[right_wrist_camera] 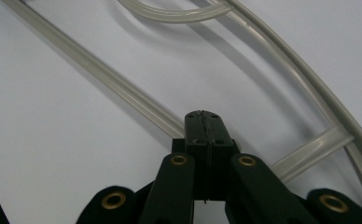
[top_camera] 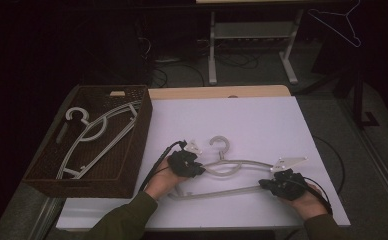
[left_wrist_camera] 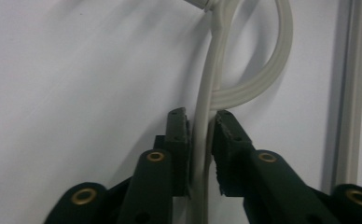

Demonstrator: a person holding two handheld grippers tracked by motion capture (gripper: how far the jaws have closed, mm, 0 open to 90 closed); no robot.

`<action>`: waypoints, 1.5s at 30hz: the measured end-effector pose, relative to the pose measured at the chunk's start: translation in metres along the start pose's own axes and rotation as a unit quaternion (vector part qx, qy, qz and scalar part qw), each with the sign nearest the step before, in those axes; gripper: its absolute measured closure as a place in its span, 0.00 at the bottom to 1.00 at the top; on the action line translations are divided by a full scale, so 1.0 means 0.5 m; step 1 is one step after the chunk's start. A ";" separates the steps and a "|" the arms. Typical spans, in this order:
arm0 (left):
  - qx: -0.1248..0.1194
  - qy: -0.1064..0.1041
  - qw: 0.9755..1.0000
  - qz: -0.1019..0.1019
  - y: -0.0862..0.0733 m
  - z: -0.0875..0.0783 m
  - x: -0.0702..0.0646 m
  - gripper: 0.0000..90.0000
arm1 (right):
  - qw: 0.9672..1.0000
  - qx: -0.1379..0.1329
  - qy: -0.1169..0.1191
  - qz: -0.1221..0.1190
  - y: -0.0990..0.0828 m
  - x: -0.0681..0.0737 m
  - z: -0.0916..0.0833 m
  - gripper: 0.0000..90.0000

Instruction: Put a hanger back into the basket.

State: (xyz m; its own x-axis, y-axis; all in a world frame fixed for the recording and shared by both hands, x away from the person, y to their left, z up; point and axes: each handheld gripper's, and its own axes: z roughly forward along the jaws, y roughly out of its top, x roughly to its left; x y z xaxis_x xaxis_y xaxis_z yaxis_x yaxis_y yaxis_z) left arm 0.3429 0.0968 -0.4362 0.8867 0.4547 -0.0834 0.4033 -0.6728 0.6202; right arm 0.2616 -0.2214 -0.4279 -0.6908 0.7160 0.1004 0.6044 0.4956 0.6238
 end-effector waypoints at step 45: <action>-0.075 0.065 0.994 -0.040 0.053 -0.268 0.045 0.92 | 0.990 -0.139 -0.008 -0.012 0.017 0.011 -0.044 0.12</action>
State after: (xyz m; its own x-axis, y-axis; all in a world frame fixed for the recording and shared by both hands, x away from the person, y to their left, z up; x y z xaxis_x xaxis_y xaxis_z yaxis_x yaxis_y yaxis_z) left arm 0.3432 0.1673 -0.3168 0.8127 0.5812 -0.0410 0.4238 -0.5413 0.7262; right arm 0.2543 -0.2243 -0.4049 -0.6961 0.7144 0.0711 0.4533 0.3605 0.8152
